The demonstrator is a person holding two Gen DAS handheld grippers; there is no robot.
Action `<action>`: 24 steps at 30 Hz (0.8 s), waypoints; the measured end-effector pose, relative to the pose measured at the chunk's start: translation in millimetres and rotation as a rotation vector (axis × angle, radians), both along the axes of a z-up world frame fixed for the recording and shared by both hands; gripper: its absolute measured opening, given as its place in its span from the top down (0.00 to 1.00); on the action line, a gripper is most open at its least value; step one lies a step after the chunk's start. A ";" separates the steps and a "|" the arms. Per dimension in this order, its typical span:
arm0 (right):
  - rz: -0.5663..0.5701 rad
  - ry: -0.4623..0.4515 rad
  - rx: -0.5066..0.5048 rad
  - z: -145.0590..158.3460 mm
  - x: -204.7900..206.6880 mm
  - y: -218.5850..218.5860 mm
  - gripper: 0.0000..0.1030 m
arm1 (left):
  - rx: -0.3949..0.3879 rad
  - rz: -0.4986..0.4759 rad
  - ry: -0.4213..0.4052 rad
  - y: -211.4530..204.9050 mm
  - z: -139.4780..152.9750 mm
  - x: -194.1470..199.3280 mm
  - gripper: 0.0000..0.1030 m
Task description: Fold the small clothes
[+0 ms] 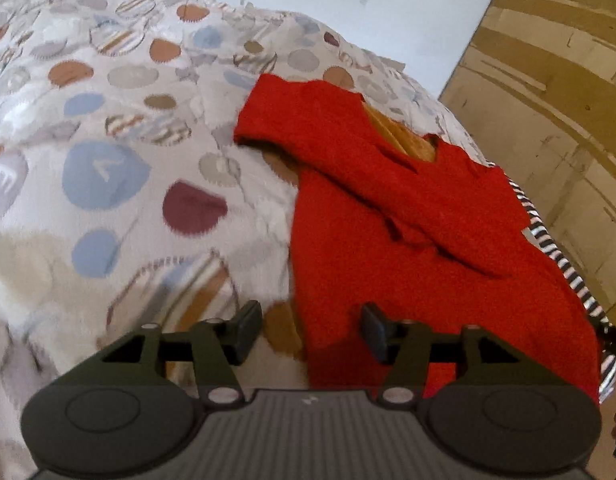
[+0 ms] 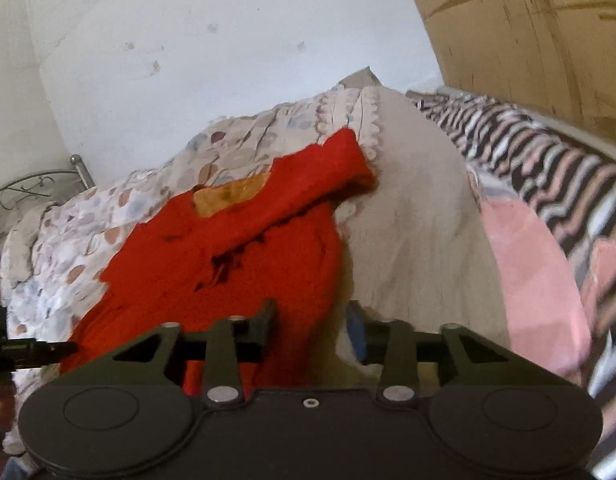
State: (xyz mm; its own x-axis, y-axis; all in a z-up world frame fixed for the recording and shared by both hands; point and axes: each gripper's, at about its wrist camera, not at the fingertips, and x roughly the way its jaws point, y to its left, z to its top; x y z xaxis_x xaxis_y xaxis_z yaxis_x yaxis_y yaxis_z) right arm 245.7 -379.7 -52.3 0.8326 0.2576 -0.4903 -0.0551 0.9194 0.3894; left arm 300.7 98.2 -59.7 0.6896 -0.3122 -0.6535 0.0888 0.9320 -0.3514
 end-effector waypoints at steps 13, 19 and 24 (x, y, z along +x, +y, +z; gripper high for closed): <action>-0.080 0.015 0.029 -15.5 -100.0 16.0 0.89 | 0.097 -0.094 0.038 -11.6 2.8 -62.5 0.94; -0.069 -0.035 -0.100 24.7 -117.3 16.3 0.95 | 0.141 -0.068 -0.033 -15.4 34.3 -90.1 0.99; -0.063 -0.019 -0.160 33.0 -134.0 10.7 0.97 | 0.174 -0.040 -0.021 -2.4 28.4 -102.5 1.00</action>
State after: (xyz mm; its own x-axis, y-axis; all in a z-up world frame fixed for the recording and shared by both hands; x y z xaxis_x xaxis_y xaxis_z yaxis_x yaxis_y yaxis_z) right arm 111.7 -368.9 -19.3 0.8540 0.1241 -0.5052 -0.0009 0.9715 0.2371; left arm 198.2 95.7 -31.3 0.6928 -0.2229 -0.6859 0.1329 0.9742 -0.1824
